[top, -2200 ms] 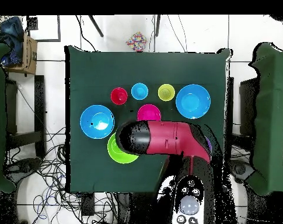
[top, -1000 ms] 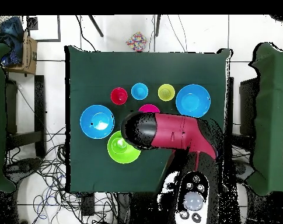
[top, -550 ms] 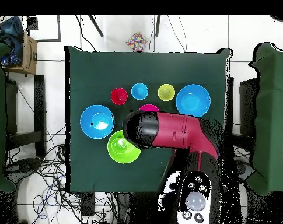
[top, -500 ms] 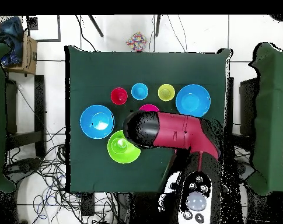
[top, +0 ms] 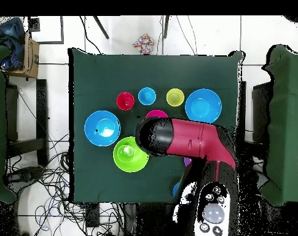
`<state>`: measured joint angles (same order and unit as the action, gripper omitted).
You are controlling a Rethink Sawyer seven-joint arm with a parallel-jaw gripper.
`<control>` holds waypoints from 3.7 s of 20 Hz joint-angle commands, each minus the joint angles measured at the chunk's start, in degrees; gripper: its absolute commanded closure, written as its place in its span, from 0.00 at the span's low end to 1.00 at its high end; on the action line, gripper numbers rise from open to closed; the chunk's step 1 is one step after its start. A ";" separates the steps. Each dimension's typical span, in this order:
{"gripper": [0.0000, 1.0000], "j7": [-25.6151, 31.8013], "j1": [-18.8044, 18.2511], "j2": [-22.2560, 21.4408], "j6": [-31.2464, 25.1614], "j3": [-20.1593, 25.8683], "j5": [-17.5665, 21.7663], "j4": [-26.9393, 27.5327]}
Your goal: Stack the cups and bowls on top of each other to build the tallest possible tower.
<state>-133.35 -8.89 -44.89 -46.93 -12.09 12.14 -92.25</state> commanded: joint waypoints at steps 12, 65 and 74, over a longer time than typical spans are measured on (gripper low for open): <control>0.00 -1.79 -1.31 2.19 2.78 4.58 -1.05 -2.65; 0.00 -15.36 14.73 8.08 -6.91 -7.47 -7.97 4.08; 0.00 -6.14 9.05 5.93 -1.03 -5.27 -8.12 -0.22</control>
<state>-136.87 3.61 -38.97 -51.14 -21.07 4.79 -89.22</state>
